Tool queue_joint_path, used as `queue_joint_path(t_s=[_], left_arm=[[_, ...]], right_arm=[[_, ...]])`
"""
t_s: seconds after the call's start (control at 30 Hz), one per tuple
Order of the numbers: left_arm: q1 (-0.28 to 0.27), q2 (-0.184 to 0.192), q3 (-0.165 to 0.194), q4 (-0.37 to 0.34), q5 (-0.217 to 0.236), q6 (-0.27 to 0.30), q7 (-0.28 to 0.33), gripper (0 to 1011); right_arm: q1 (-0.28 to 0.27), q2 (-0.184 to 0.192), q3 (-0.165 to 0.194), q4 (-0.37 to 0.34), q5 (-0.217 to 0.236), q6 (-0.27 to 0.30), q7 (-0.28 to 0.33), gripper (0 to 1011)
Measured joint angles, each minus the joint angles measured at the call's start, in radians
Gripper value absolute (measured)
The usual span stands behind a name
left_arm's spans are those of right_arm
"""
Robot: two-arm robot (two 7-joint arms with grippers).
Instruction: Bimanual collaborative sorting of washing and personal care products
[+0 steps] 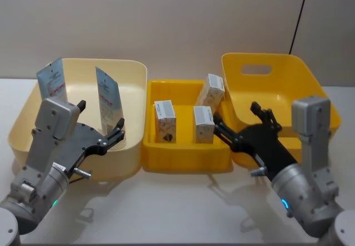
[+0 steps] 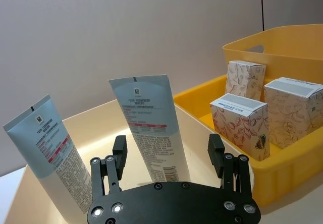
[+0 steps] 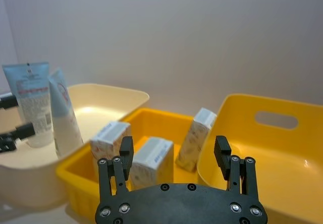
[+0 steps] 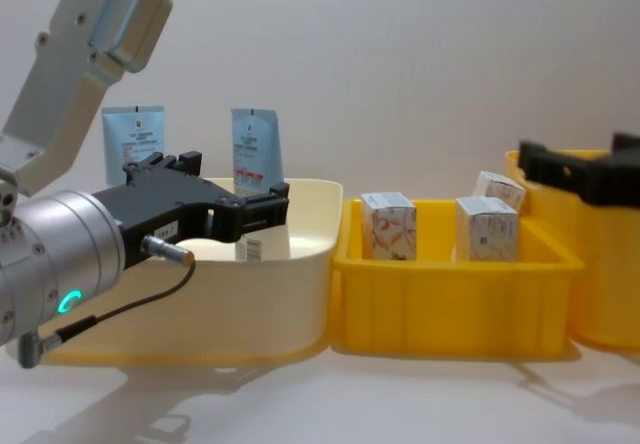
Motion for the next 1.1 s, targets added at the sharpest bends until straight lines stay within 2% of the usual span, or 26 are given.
queue_joint_path(t_s=[0.37, 0.57, 0.6, 1.1], left_arm=[[0.000, 0.000, 0.000, 0.000, 0.000, 0.000, 0.000, 1000], [0.000, 0.000, 0.000, 0.000, 0.000, 0.000, 0.000, 1000], [0.000, 0.000, 0.000, 0.000, 0.000, 0.000, 0.000, 1000], [0.000, 0.000, 0.000, 0.000, 0.000, 0.000, 0.000, 999]], right_arm=[[0.078, -0.041, -0.025, -0.080, -0.018, 0.108, -0.023, 998], [0.111, -0.051, -0.038, -0.122, -0.026, 0.199, -0.033, 998], [0.117, -0.054, -0.041, -0.132, -0.028, 0.228, -0.036, 999], [0.121, -0.081, -0.051, -0.184, -0.040, 0.465, -0.084, 998]])
